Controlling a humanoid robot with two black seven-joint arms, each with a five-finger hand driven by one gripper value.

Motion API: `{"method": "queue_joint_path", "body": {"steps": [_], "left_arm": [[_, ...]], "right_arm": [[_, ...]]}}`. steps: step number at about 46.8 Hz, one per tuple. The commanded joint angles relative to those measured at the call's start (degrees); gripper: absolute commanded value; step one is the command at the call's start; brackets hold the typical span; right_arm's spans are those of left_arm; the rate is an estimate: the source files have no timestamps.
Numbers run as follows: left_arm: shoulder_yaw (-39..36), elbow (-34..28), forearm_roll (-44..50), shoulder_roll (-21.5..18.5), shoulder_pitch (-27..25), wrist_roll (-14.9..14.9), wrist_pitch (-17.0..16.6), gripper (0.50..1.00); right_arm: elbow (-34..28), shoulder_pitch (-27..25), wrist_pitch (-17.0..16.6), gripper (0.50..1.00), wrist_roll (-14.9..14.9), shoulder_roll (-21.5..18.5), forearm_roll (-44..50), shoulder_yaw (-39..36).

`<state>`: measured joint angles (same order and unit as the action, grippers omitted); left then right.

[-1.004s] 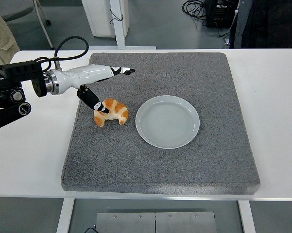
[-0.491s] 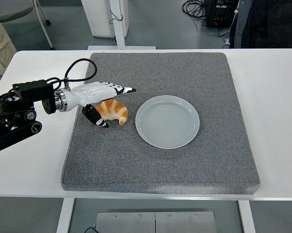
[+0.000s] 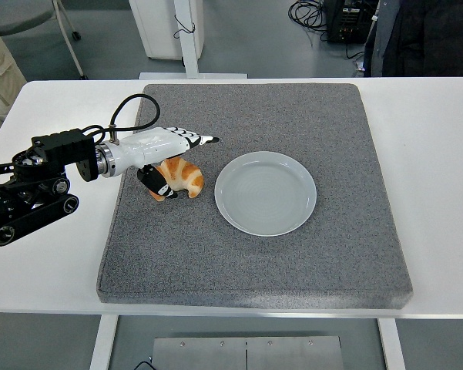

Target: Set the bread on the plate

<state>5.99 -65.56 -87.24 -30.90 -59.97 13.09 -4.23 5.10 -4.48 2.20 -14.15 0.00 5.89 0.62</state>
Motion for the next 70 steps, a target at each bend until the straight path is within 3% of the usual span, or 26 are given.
{"method": "queue_joint_path", "body": {"steps": [1,8,13,17,21,23,27,43,70], "left_arm": [[0.1,0.8,0.0,0.6,0.2,0.1,-0.2,0.983],[0.1,1.8,0.0,0.8,0.6,0.2,-0.4,0.949],[0.1,3.1,0.0,1.7,0.8,0.2,-1.5,0.848],[0.0,3.5,0.0,2.2,1.0,0.2,-1.6,0.725],[0.0,3.7,0.0,2.3,1.2,0.2,-1.6,0.654],[0.0,3.7,-0.4,2.3,1.2,0.2,-1.6,0.586],[0.0,3.8,-0.7,2.2,1.1,0.2,-1.6,0.500],[0.3,3.8,-0.7,1.9,-0.2,0.6,-1.6,0.500],[0.2,3.5,0.9,-0.6,-13.2,1.0,-1.0,0.500]], "right_arm": [[0.0,0.0,0.0,1.000,0.0,0.0,0.0,0.0],[0.0,0.0,0.0,1.000,0.0,0.0,0.0,0.0],[0.0,0.0,0.0,1.000,0.0,0.0,0.0,0.0],[0.0,0.0,0.0,1.000,0.0,0.0,0.0,0.0],[0.0,0.0,0.0,1.000,0.0,0.0,0.0,0.0],[0.0,0.0,0.0,1.000,0.0,0.0,0.0,0.0],[0.0,0.0,0.0,1.000,0.0,0.0,0.0,0.0],[0.0,0.0,0.0,1.000,0.0,0.0,0.0,0.0],[0.0,0.0,0.0,1.000,0.0,0.0,0.0,0.0]]}}
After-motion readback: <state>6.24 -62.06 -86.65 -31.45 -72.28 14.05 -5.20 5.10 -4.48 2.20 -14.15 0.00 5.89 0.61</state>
